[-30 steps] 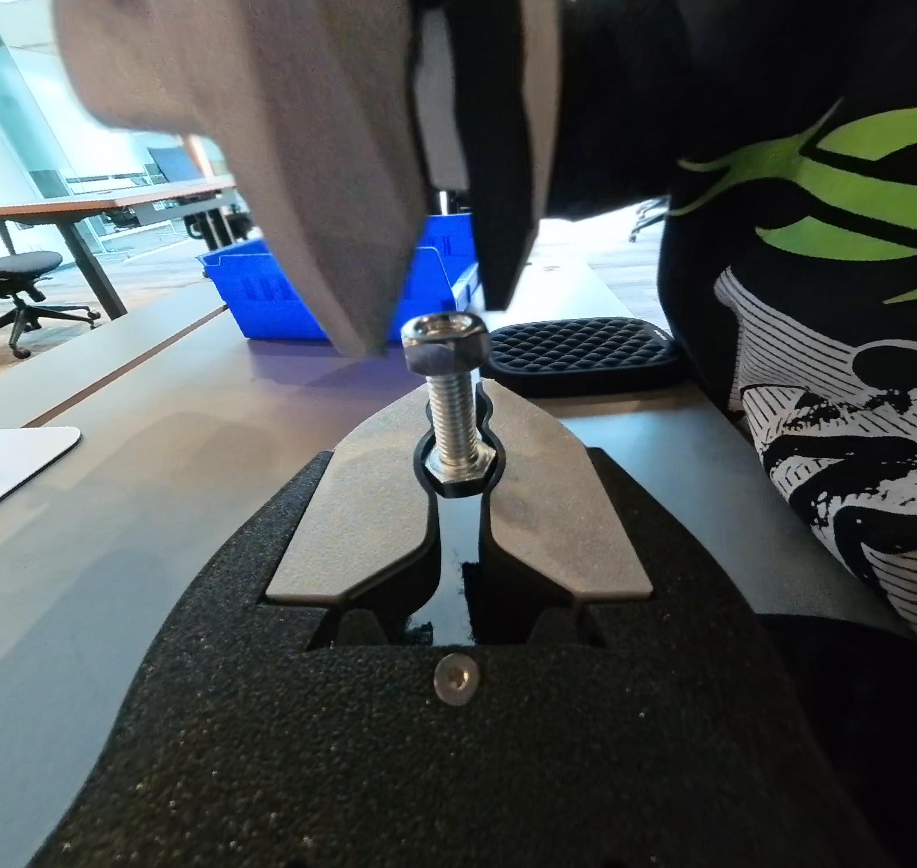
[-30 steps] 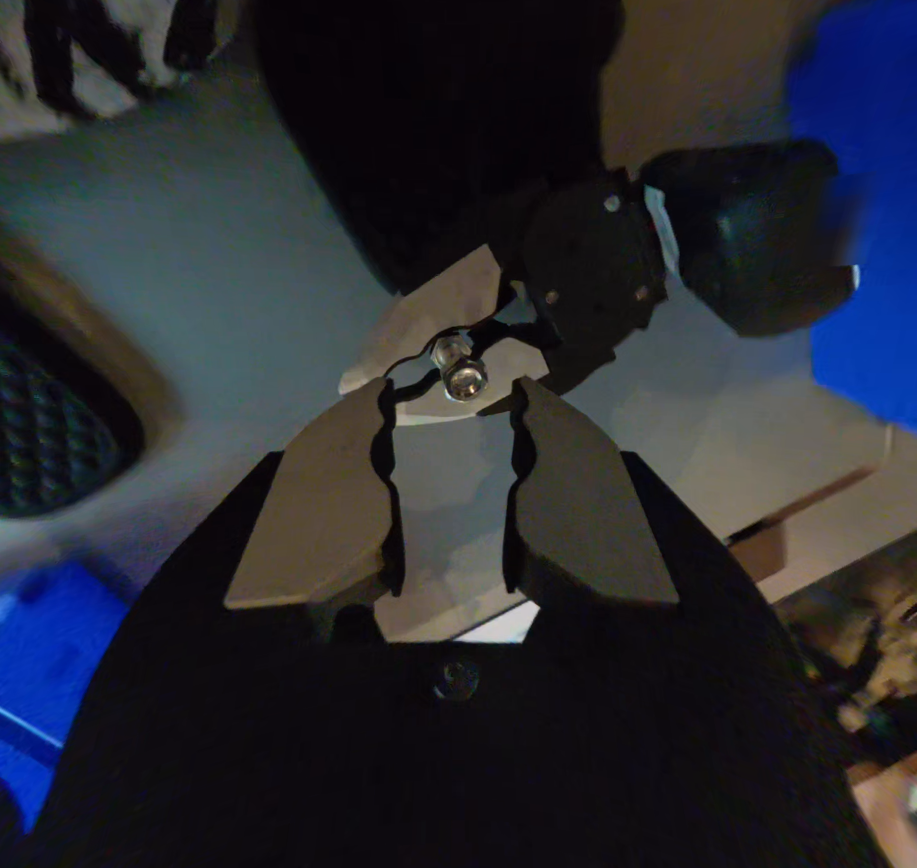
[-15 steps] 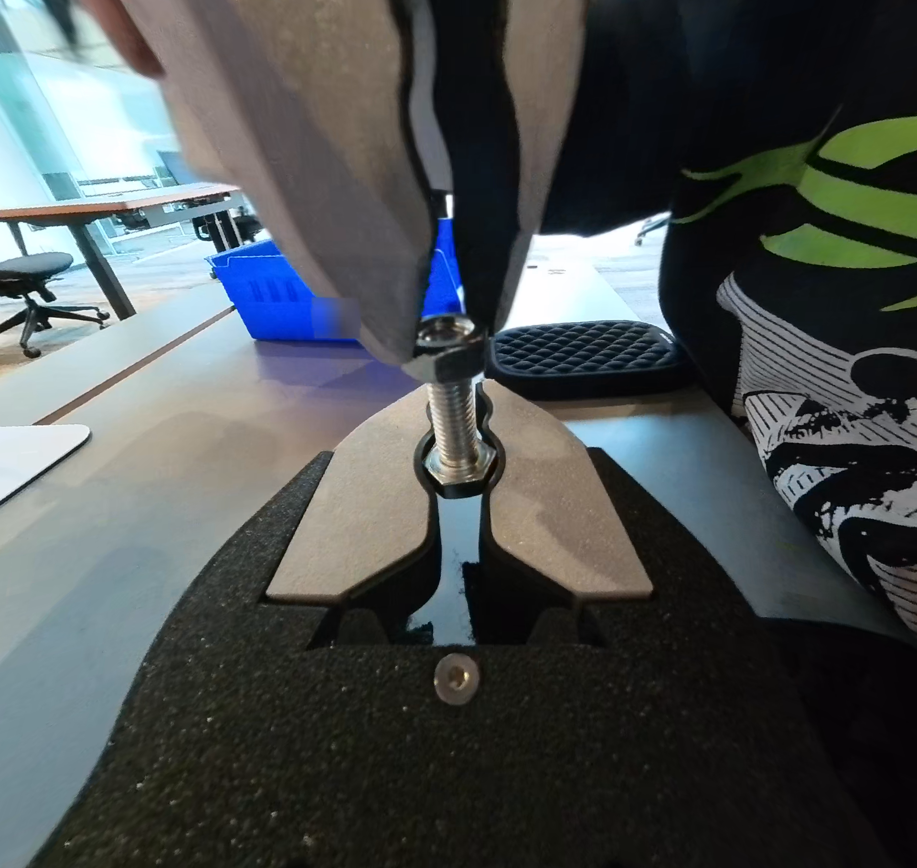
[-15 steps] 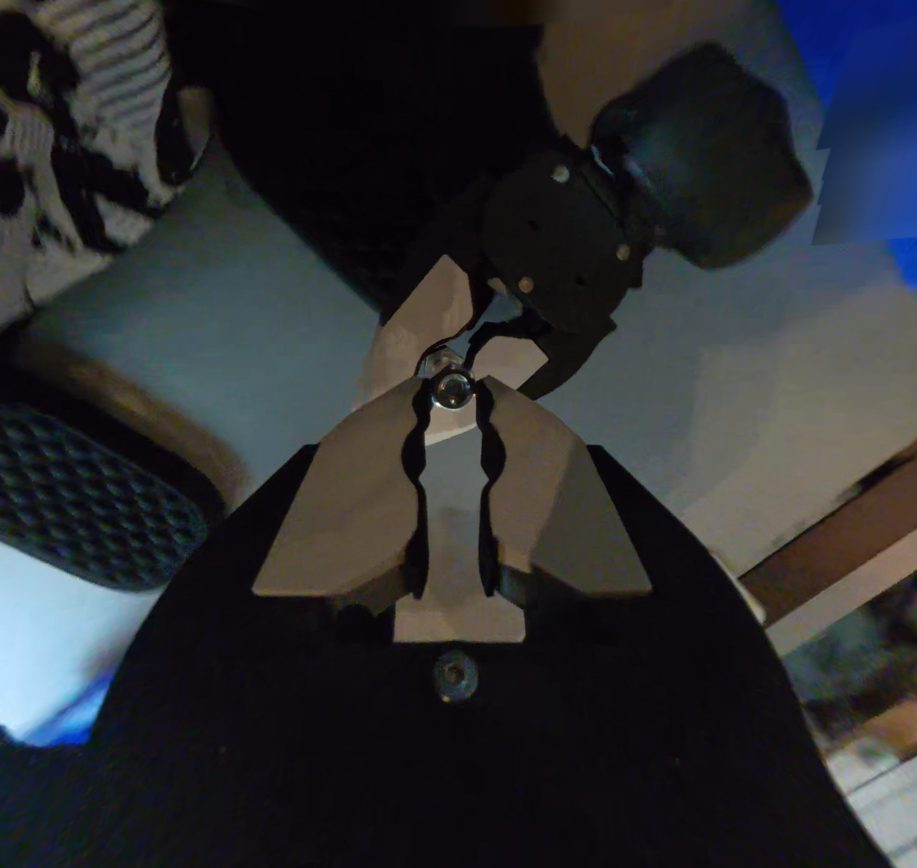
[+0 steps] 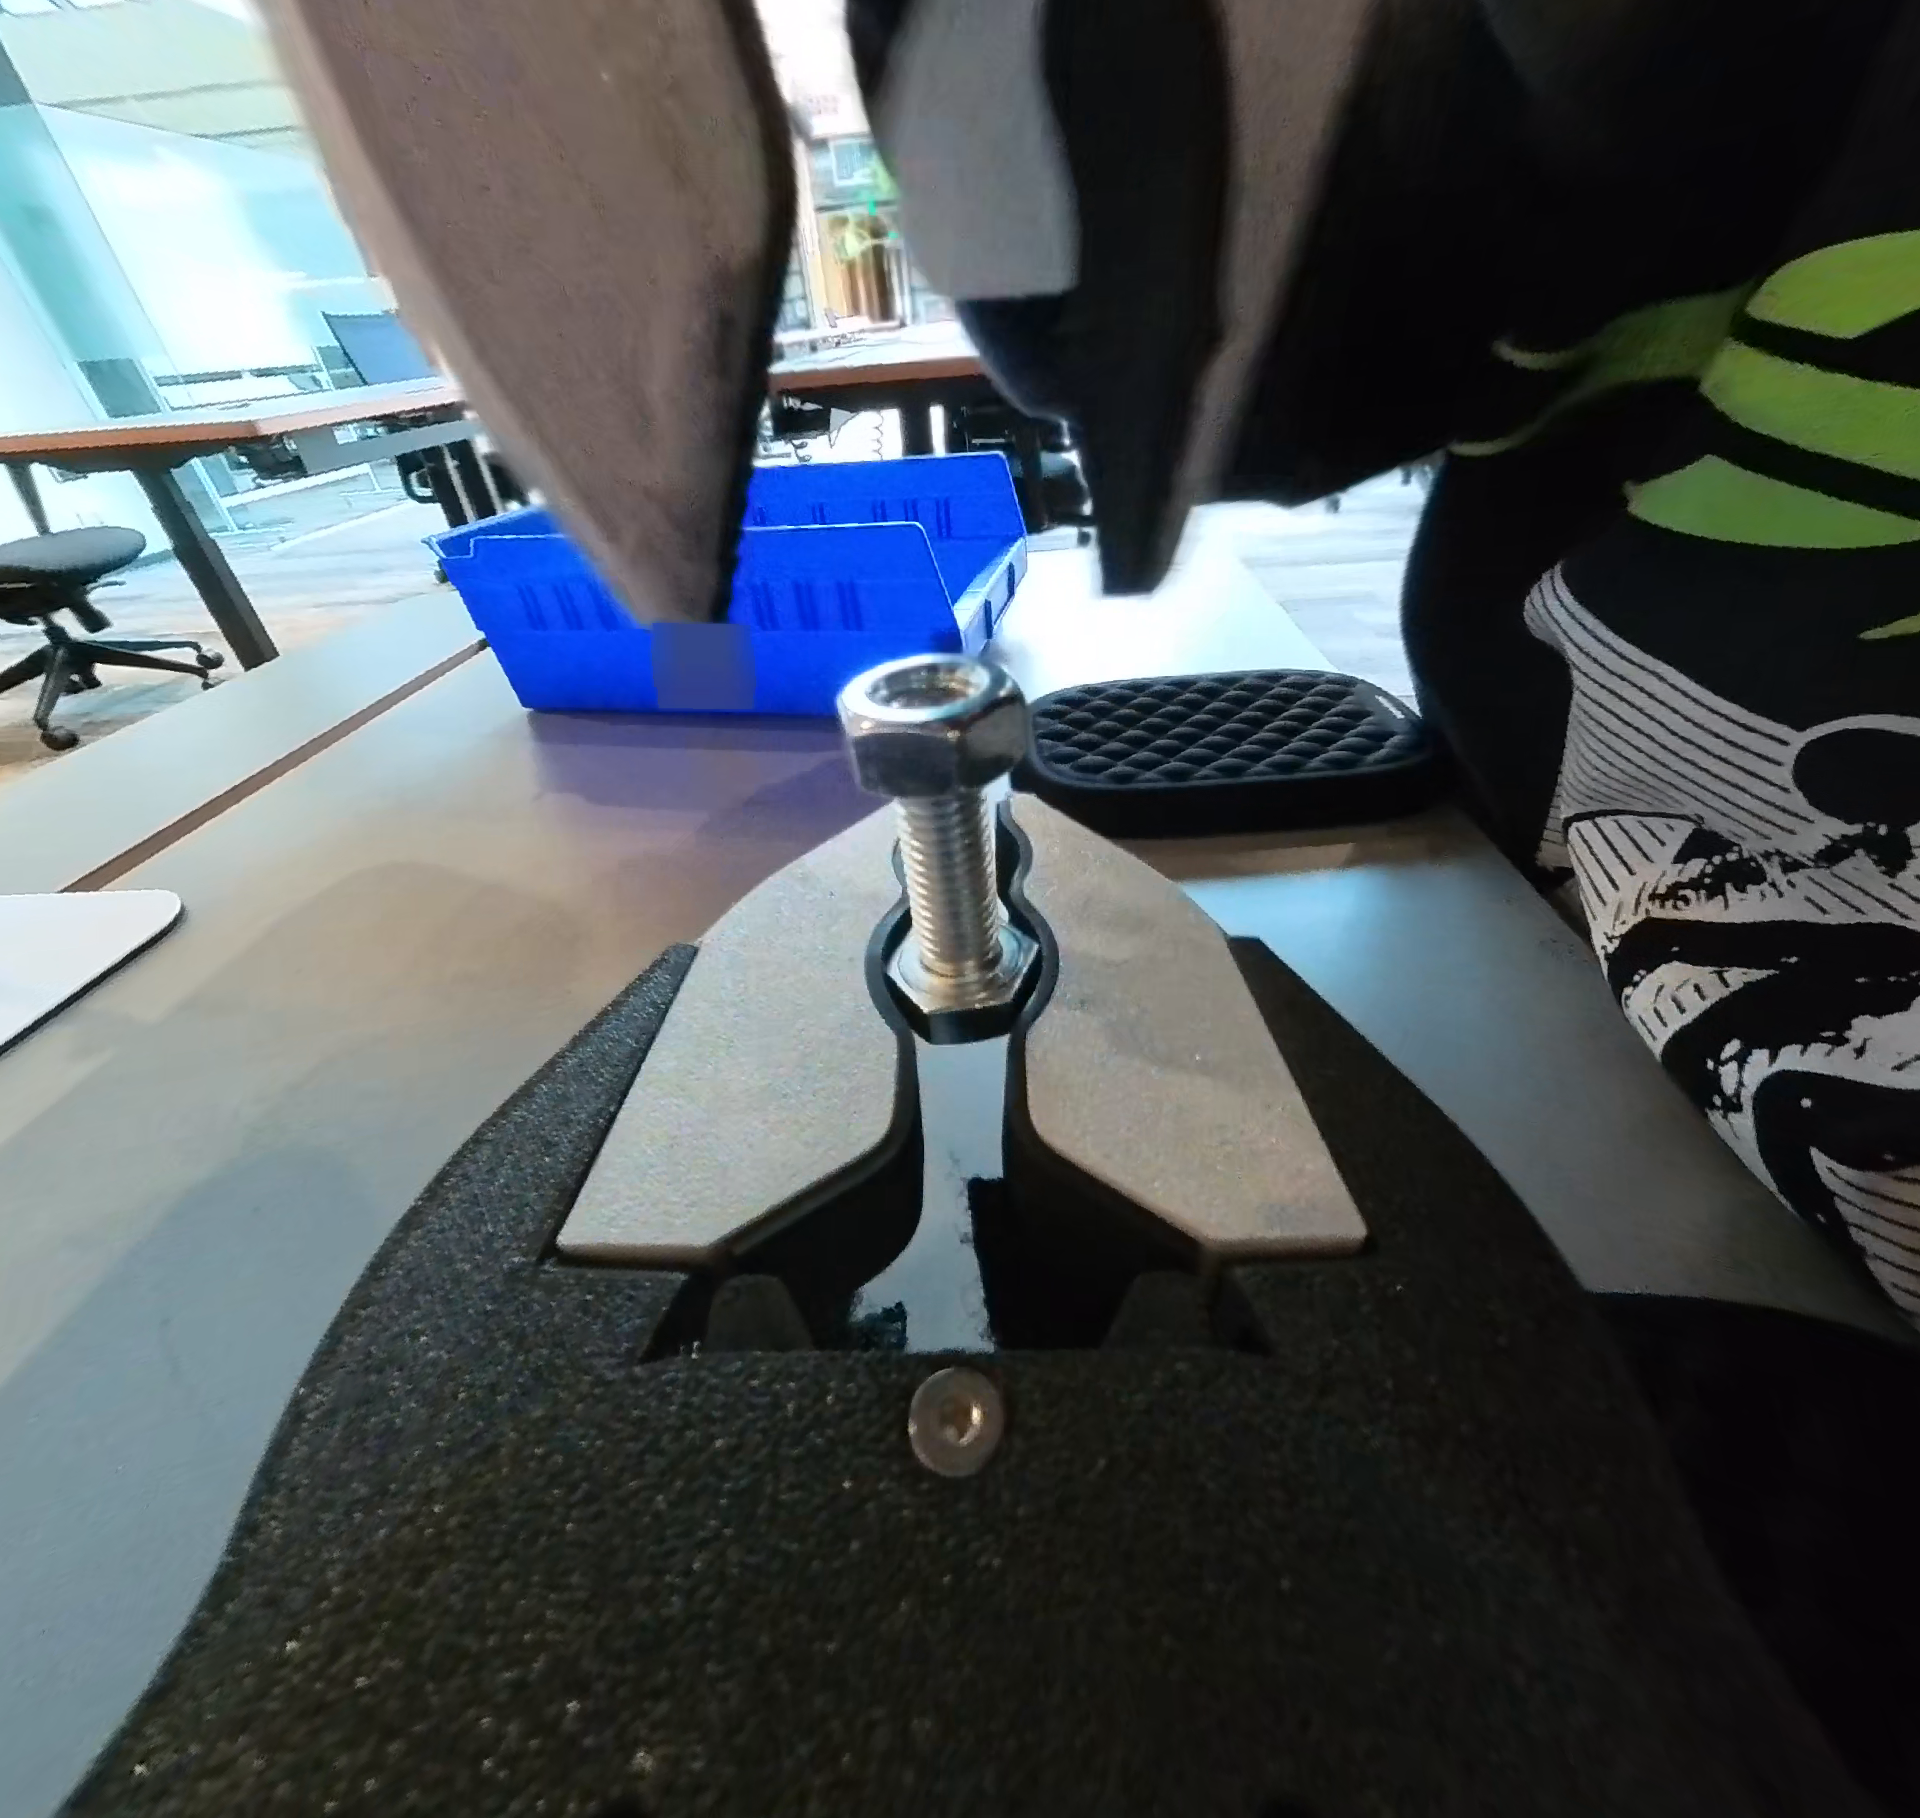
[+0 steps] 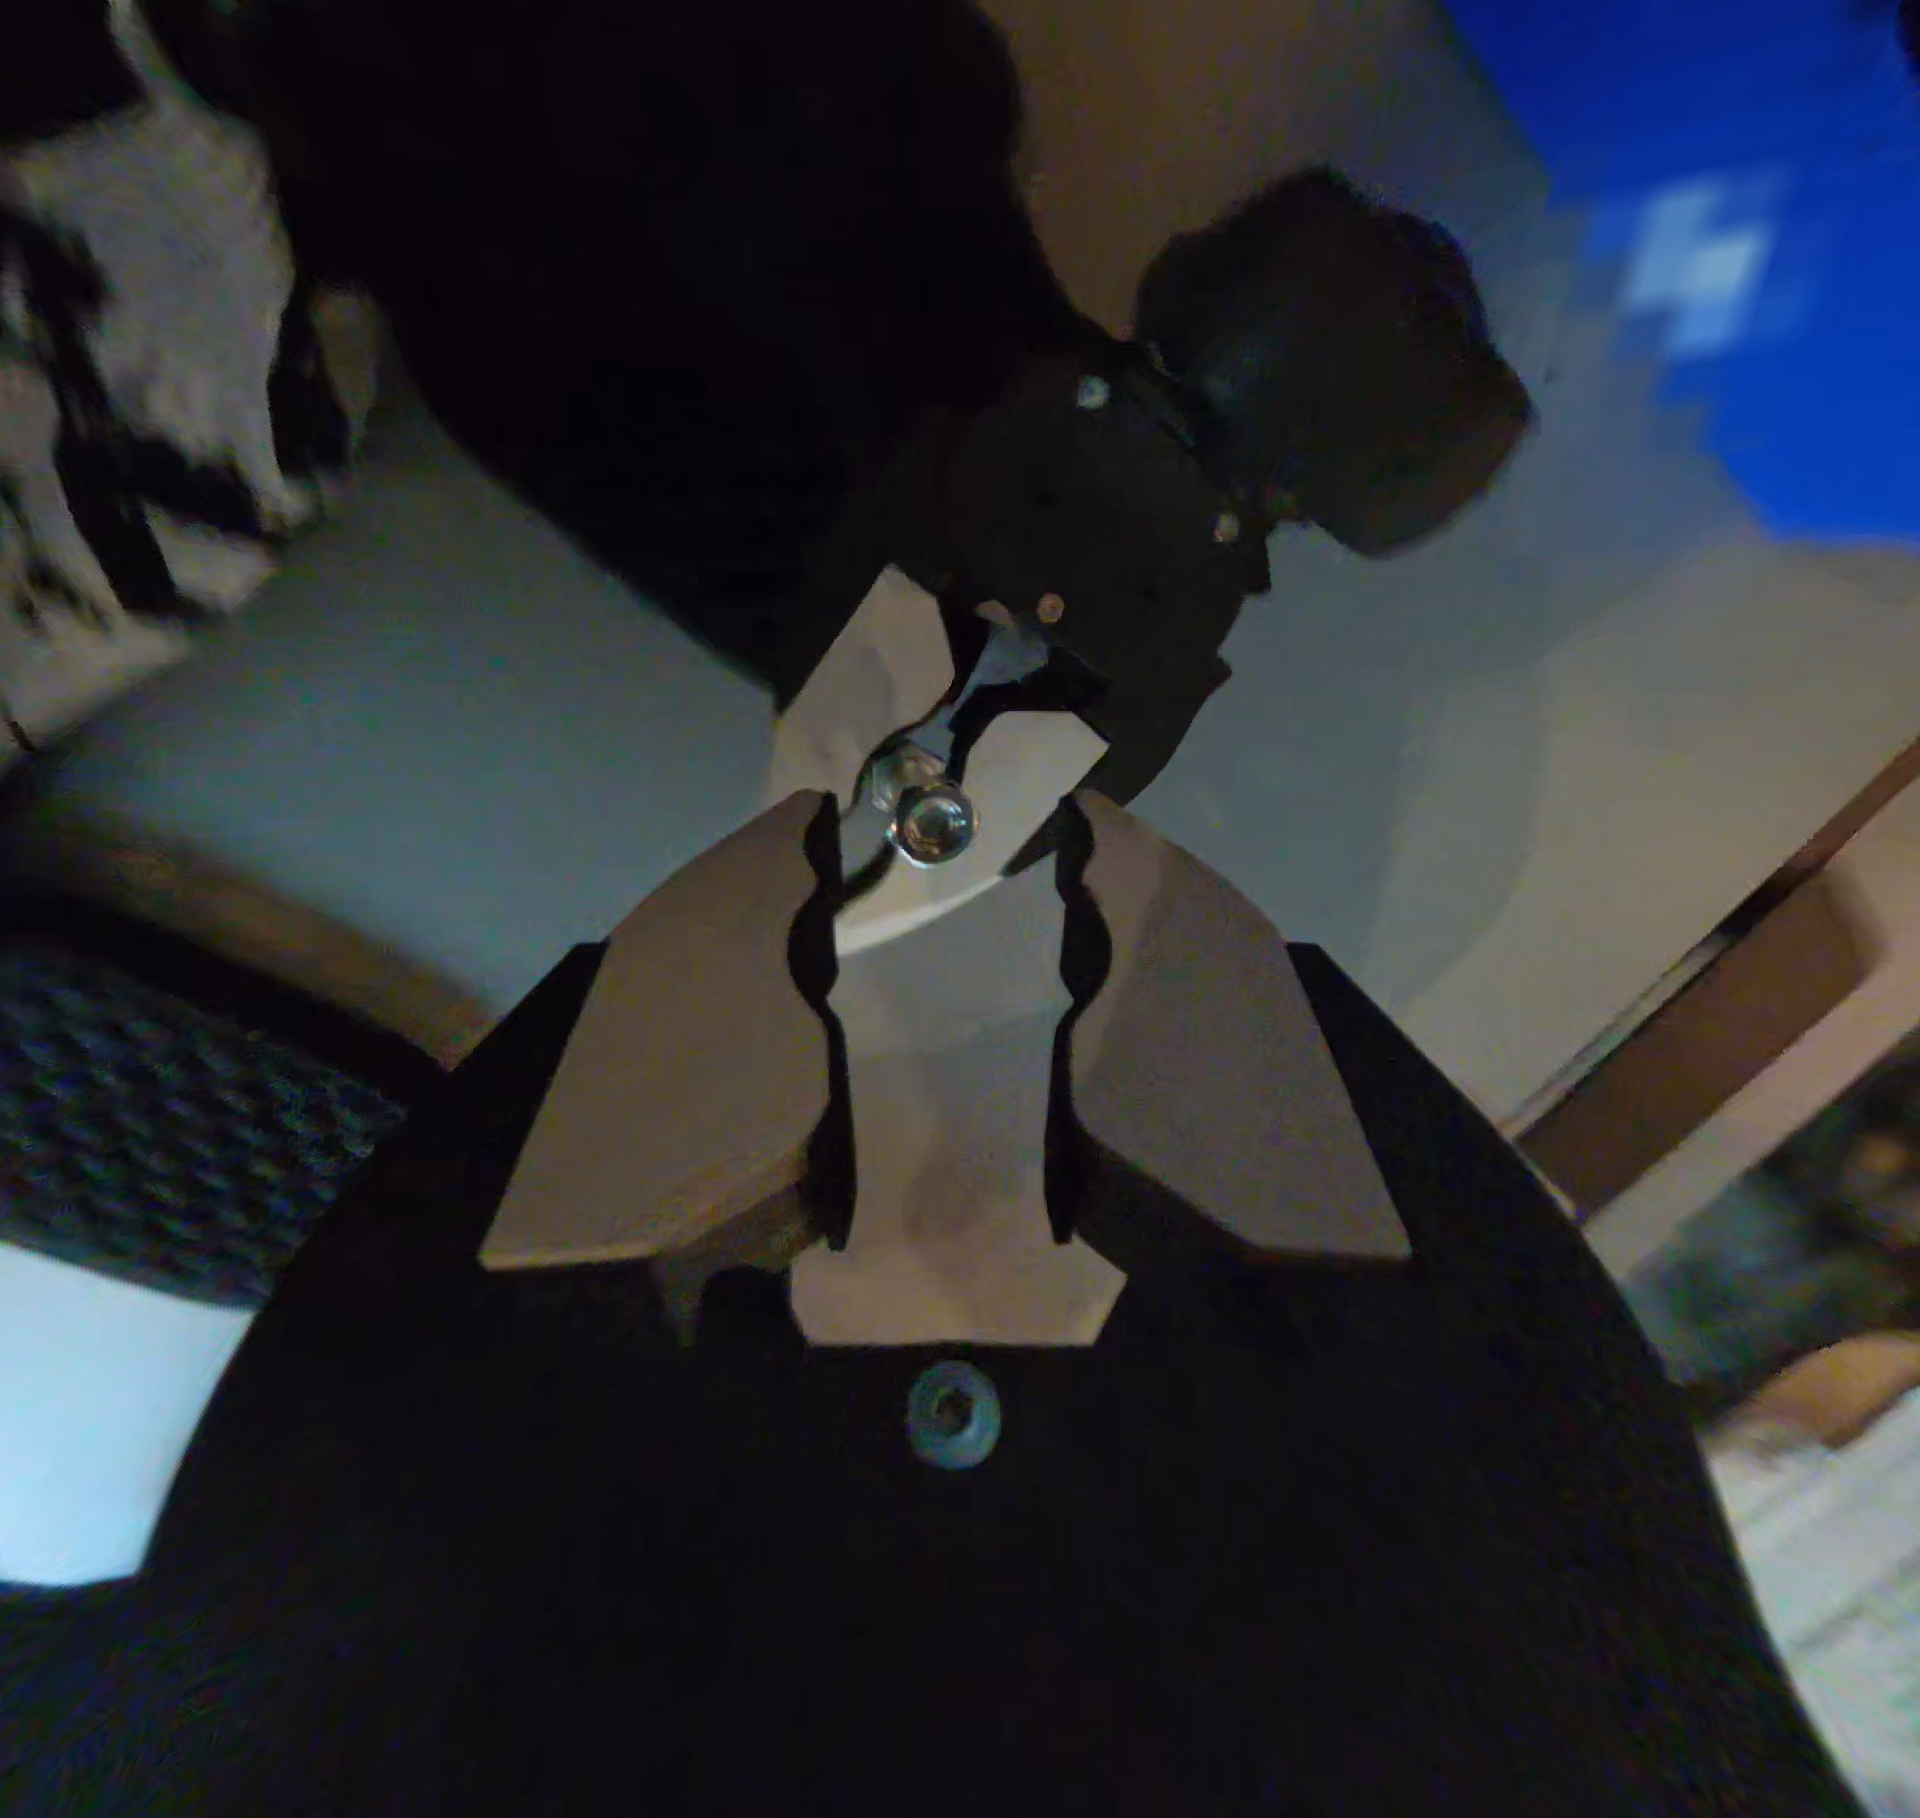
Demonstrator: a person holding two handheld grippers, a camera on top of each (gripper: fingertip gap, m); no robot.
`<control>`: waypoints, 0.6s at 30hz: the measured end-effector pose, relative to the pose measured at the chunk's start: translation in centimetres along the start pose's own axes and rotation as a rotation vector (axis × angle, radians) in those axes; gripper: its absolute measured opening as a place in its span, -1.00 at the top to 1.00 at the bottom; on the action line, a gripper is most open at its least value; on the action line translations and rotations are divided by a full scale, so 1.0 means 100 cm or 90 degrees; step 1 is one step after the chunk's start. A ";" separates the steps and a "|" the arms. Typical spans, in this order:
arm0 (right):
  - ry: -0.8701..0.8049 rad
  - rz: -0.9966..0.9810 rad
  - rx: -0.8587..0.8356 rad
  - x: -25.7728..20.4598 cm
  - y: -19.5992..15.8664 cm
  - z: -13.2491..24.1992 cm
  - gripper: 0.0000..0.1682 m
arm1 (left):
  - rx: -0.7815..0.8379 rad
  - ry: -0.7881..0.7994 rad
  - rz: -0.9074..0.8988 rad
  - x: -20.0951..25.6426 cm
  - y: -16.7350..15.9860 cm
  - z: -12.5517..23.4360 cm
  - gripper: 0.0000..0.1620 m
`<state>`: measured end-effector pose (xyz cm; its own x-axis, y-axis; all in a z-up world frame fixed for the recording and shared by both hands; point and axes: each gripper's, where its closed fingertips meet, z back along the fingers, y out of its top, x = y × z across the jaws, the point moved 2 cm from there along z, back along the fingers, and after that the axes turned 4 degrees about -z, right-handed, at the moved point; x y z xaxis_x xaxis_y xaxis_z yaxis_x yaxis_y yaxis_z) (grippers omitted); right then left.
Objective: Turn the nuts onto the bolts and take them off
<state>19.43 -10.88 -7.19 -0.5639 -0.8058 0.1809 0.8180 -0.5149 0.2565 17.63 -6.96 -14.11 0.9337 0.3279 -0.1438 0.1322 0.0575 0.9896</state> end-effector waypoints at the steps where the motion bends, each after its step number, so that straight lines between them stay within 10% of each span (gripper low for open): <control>1: 0.011 0.088 -0.013 -0.001 -0.004 -0.002 0.55 | -0.002 -0.002 -0.002 0.001 0.000 0.000 0.86; 11: 0.118 0.247 0.002 0.002 -0.009 -0.014 0.79 | 0.002 -0.002 -0.001 0.000 0.000 0.000 0.86; 18: 0.065 -0.070 -0.007 -0.002 -0.011 -0.014 0.80 | -0.002 0.002 -0.005 0.000 0.000 0.000 0.86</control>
<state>18.77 -10.60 -8.85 -0.6366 -0.7692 0.0552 0.7531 -0.6048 0.2590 17.66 -6.98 -14.14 0.9318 0.3300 -0.1511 0.1380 0.0629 0.9884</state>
